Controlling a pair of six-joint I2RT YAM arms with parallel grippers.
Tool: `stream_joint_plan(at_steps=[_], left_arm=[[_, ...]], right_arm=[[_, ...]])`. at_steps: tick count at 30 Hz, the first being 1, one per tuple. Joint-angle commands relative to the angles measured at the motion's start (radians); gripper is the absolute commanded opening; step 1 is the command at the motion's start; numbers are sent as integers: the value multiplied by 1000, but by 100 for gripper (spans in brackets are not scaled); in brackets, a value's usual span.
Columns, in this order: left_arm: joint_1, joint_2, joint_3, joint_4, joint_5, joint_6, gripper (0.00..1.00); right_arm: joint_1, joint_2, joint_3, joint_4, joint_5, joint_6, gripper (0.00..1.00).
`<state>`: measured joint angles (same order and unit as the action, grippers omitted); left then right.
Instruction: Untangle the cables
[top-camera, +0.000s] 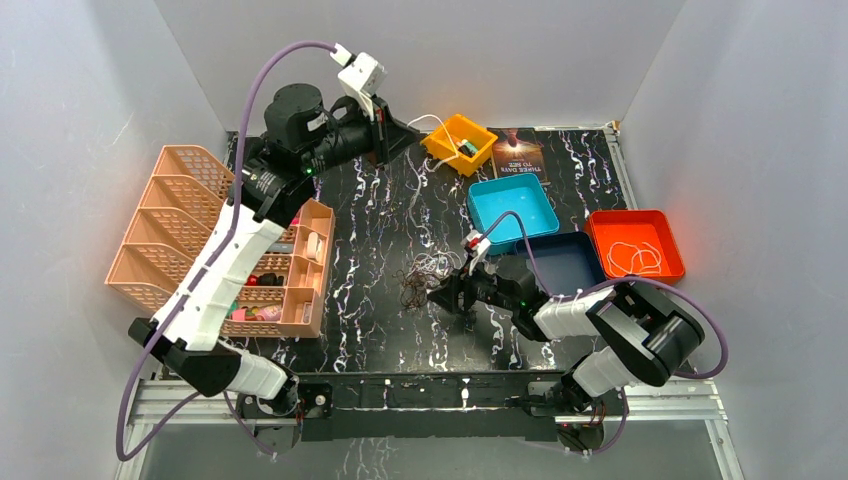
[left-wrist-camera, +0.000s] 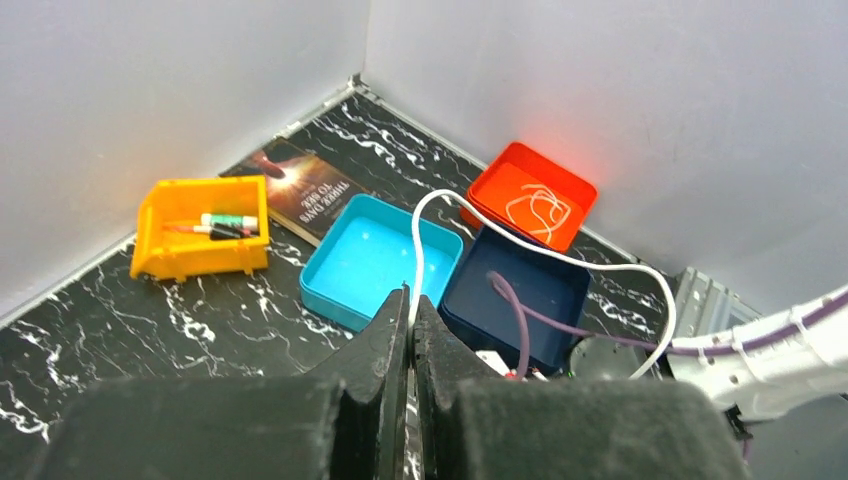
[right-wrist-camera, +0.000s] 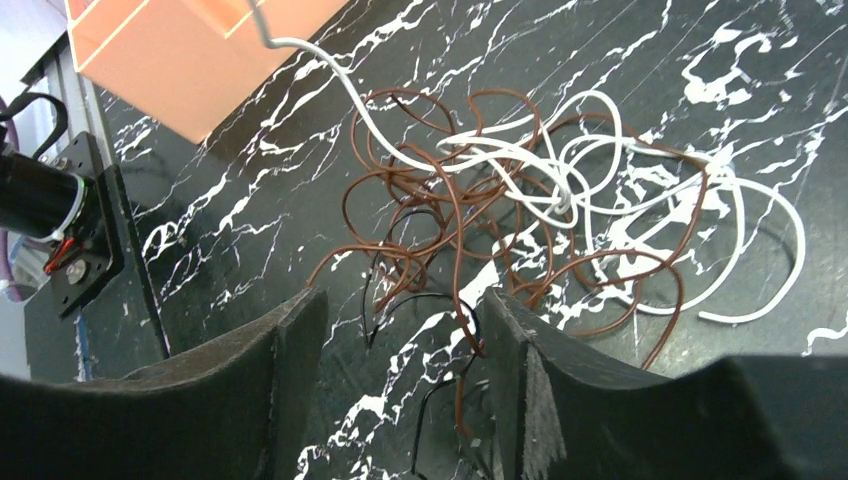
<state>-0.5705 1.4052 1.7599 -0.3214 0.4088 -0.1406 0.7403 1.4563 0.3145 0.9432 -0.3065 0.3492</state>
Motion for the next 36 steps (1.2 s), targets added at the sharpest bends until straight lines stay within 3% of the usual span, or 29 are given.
stream_joint_plan(at_steps=[1, 20, 36], left_arm=[[3, 21, 100, -13, -53, 39, 0], [3, 172, 421, -7, -84, 91, 0], [3, 196, 478, 125, -114, 76, 0]], right_arm=[[2, -24, -13, 53, -31, 13, 64], [3, -47, -25, 27, -44, 12, 66], [3, -179, -8, -84, -58, -11, 67]])
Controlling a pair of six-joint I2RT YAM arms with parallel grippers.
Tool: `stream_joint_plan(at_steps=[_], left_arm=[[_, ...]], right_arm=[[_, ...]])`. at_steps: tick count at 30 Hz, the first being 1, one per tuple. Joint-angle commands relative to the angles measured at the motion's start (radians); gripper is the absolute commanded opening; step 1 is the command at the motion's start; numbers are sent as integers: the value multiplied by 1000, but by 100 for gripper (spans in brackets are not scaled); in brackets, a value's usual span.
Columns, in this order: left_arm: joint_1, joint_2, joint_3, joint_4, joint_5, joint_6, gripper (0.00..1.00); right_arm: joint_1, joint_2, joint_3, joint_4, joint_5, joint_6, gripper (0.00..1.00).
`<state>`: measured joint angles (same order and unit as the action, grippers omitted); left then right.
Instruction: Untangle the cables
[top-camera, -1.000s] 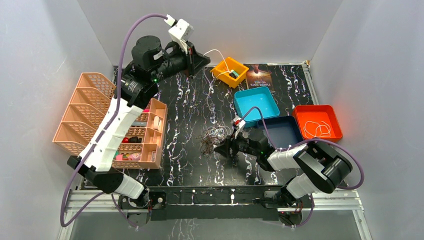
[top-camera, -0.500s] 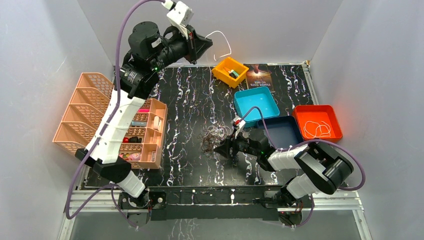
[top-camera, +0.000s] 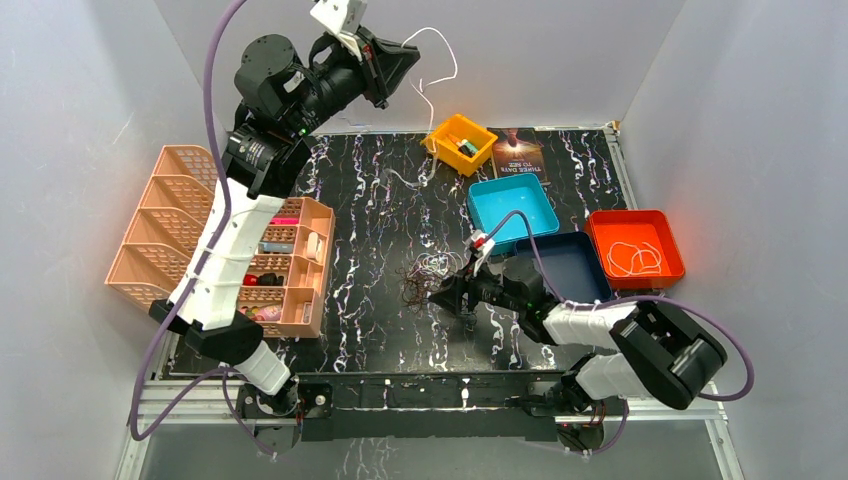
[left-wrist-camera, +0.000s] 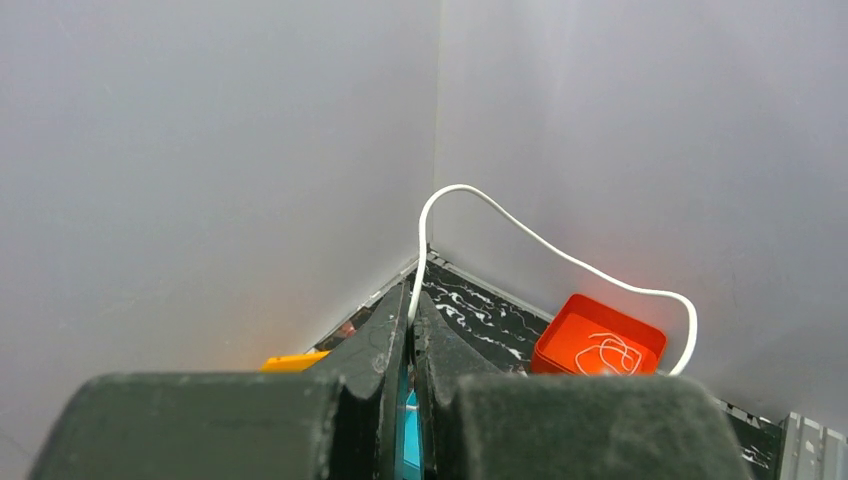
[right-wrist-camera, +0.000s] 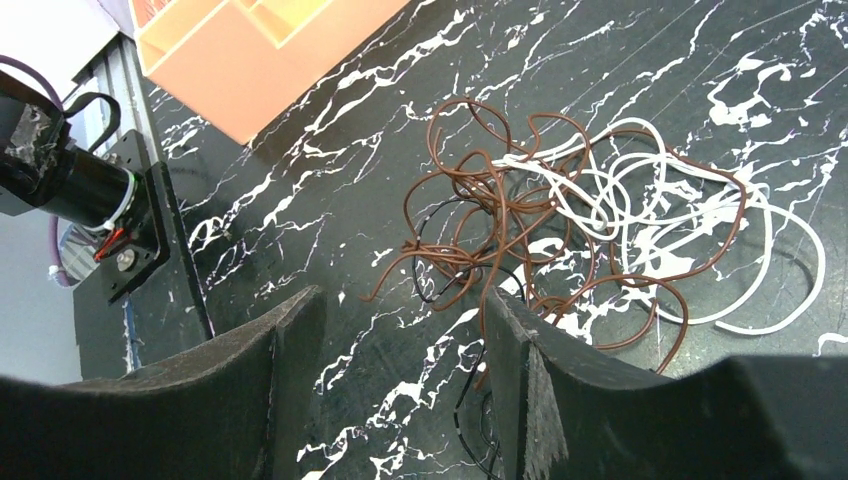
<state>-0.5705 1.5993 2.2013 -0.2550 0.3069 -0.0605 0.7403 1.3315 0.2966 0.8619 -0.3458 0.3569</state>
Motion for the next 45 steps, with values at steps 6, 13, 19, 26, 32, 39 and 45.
stream_joint_plan(at_steps=[6, 13, 19, 26, 32, 39, 45], left_arm=[[2, -6, -7, 69, -14, -5, 0], [4, -14, -64, 61, -23, -1, 0], [2, -26, -109, 68, -27, -1, 0], [4, -40, -152, 83, -16, -11, 0], [2, -58, -181, 92, -8, -18, 0], [3, -79, -190, 83, 11, -28, 0], [4, -92, -193, 82, 40, -44, 0]], right_arm=[[2, -171, 35, -108, -12, -31, 70], [3, -306, 120, -273, 21, -70, 73], [4, -445, 156, -403, 108, -103, 74], [3, -560, 241, -527, 179, -143, 74], [3, -571, 335, -506, 273, -169, 73], [3, -465, 465, -438, 160, -356, 73], [3, -362, 549, -359, 53, -451, 74]])
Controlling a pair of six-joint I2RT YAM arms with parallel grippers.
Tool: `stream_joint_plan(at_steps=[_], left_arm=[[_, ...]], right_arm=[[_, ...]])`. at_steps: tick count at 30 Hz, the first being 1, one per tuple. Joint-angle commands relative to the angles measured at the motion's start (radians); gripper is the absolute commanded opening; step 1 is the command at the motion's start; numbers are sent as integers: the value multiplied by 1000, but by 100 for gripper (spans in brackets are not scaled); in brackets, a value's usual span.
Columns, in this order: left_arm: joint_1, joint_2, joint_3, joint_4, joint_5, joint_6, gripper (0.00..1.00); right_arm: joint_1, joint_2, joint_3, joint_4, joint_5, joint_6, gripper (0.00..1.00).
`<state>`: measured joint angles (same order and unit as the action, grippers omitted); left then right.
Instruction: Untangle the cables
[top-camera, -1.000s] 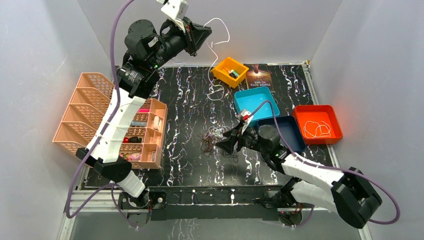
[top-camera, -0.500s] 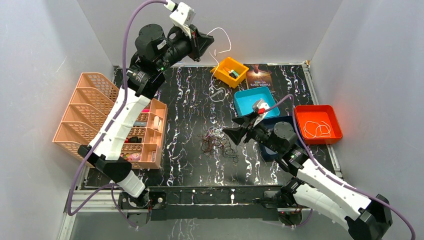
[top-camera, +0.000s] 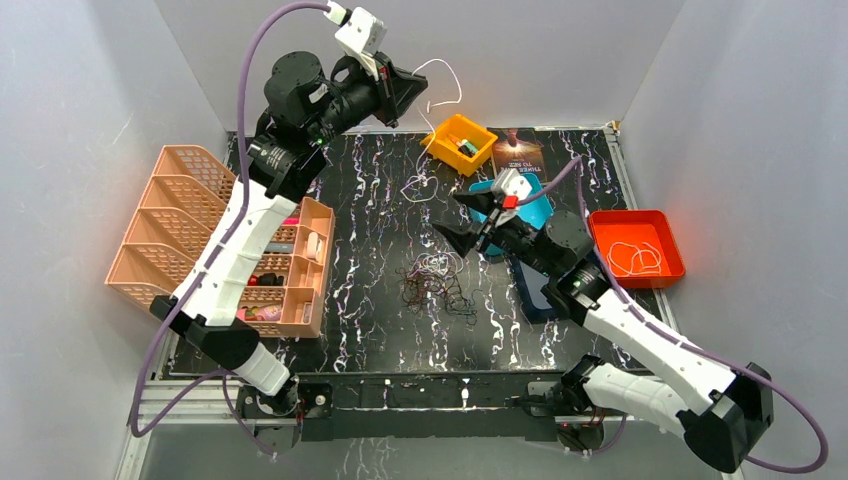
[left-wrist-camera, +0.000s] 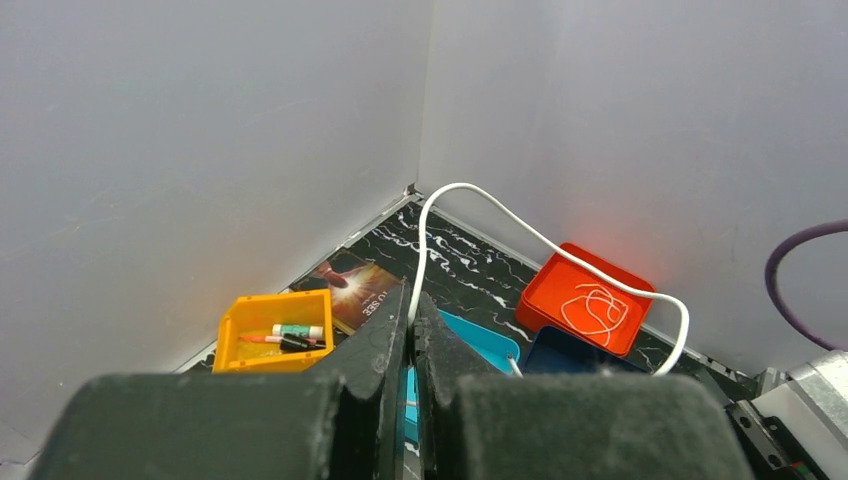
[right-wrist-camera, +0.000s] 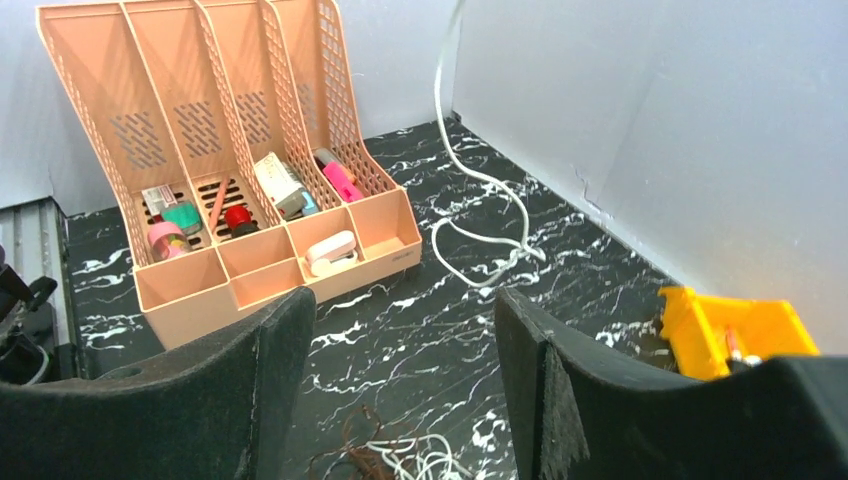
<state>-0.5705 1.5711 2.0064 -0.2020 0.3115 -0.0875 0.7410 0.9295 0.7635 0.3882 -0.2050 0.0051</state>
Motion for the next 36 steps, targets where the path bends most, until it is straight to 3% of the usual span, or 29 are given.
stream_joint_plan(at_steps=[1, 16, 36], left_arm=[[2, -65, 2, 30, 35, -18, 0], [3, -66, 0, 17, 43, -24, 0], [3, -74, -5, 22, 28, -20, 0]], right_arm=[[3, 55, 91, 127, -100, -107, 74], [3, 150, 132, 317, -61, -170, 72], [2, 59, 117, 91, -167, -169, 64]])
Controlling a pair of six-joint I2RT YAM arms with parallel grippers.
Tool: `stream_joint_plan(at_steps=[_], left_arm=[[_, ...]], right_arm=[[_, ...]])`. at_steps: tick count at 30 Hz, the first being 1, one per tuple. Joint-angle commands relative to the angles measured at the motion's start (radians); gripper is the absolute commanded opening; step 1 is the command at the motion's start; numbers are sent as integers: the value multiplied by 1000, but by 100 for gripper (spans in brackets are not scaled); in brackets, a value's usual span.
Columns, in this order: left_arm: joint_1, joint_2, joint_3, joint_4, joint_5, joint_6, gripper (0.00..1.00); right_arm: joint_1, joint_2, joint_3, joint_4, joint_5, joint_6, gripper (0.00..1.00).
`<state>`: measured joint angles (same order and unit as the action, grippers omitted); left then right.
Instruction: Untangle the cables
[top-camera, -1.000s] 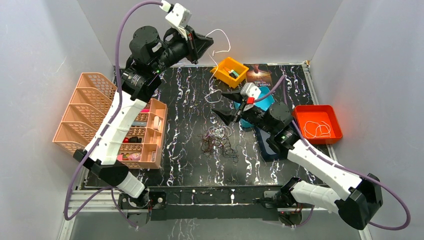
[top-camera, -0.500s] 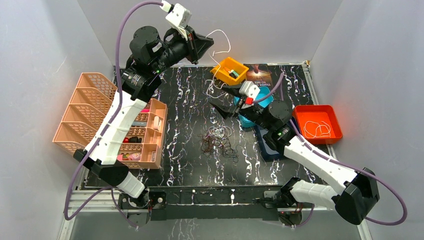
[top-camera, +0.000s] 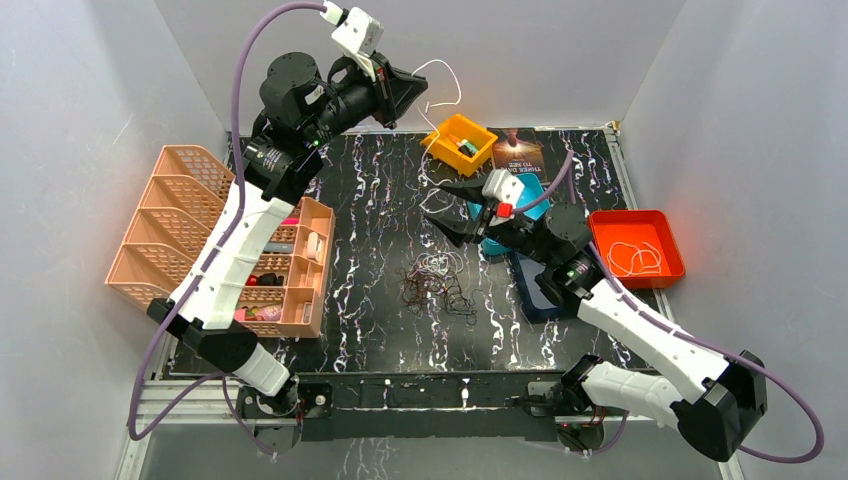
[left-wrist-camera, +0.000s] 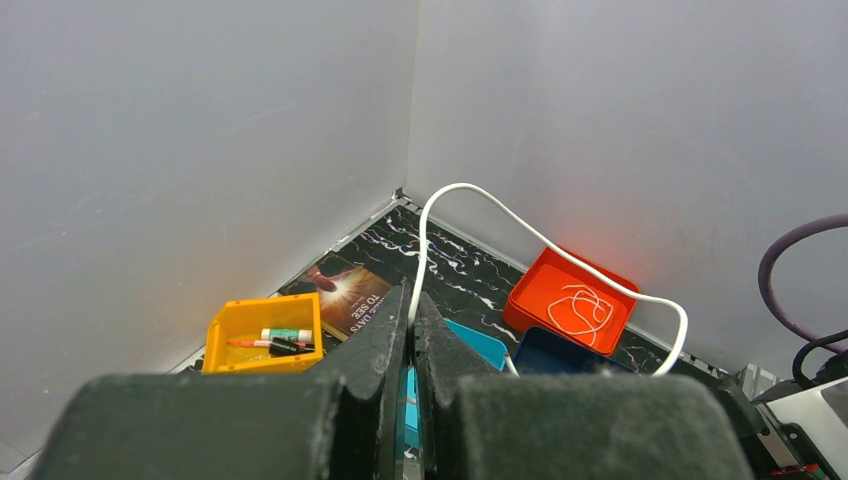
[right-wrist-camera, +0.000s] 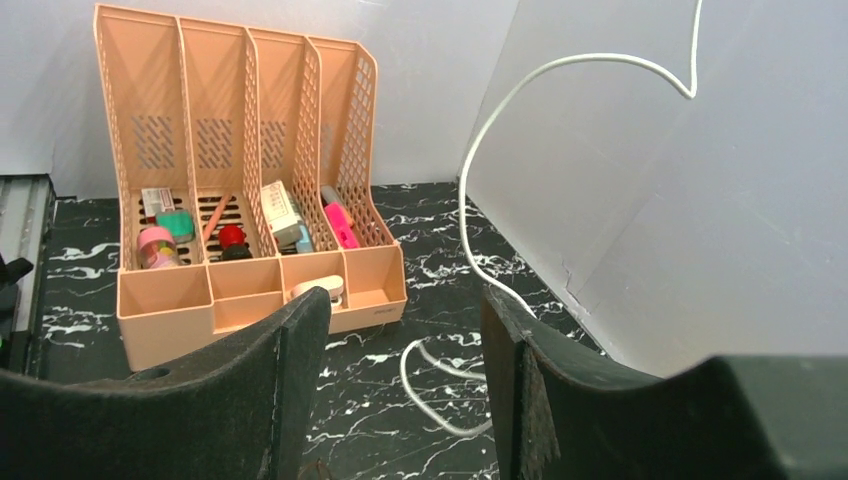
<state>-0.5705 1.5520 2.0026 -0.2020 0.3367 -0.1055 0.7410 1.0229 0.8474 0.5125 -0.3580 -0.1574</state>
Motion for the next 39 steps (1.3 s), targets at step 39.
stream_joint_plan(at_steps=[39], left_arm=[[3, -44, -7, 13, 22, -14, 0]], right_arm=[[2, 139, 143, 68, 64, -95, 53]])
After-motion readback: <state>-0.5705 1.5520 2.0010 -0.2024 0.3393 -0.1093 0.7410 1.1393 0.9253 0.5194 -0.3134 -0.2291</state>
